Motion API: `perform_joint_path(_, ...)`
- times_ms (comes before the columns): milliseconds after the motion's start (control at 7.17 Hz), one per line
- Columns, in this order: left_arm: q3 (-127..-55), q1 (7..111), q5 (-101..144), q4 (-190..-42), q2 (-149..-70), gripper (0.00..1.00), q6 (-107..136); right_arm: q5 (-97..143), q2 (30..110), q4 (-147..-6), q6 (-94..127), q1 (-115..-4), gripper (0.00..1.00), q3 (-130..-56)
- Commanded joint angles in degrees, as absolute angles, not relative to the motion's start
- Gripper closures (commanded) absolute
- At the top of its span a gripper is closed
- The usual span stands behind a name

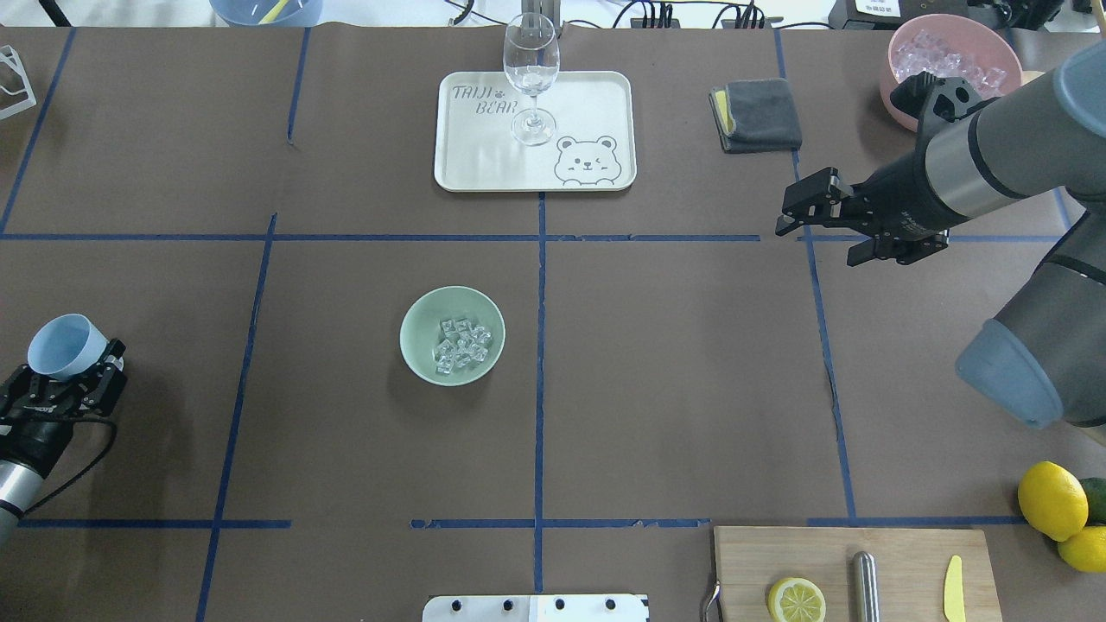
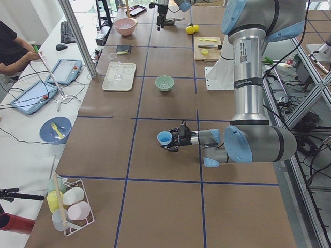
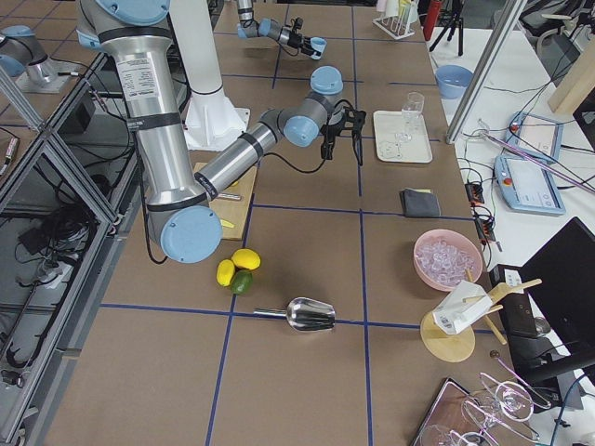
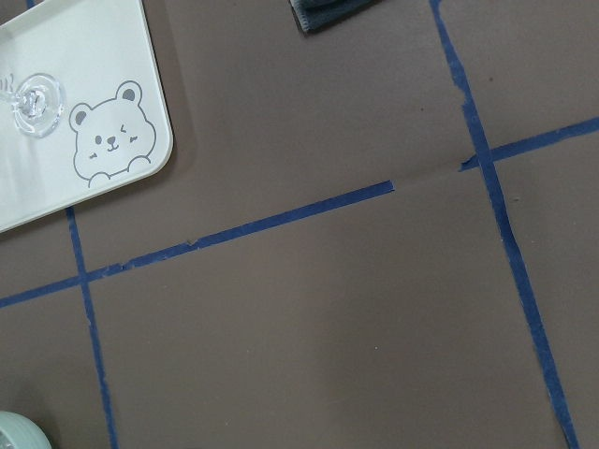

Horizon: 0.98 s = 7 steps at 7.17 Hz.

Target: Pour ice into bowl

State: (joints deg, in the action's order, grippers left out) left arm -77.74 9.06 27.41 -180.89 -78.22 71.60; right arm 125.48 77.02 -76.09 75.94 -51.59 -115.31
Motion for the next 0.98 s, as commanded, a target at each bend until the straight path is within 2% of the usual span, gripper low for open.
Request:
perform_joint_path(0, -77.6, 9.1, 27.4, -180.9, -78.3, 0.8, 71.6, 125.5, 77.0, -76.2, 76.0, -51.6, 0.0, -115.4)
perform_joint_path(279, -77.3, 9.1, 27.3, -180.9, -78.3, 0.68, 71.6, 125.5, 77.0, -76.3, 76.0, -51.6, 0.0, -115.3)
perform_joint_path(418, -77.2, 9.1, 27.3, -180.9, -78.3, 0.58, 71.5, 125.5, 77.0, -76.3, 75.9, -51.5, 0.0, -115.2)
perform_joint_path(697, -77.2, 9.1, 27.3, -180.9, -78.3, 0.03, 71.1, 125.5, 76.9, -76.3, 76.0, -51.5, 0.0, -115.2)
perform_joint_path(836, -77.3, 9.1, 27.4, -180.9, -78.3, 0.0, 71.0, 125.5, 76.9, -76.3, 76.0, -51.5, 0.0, -115.2)
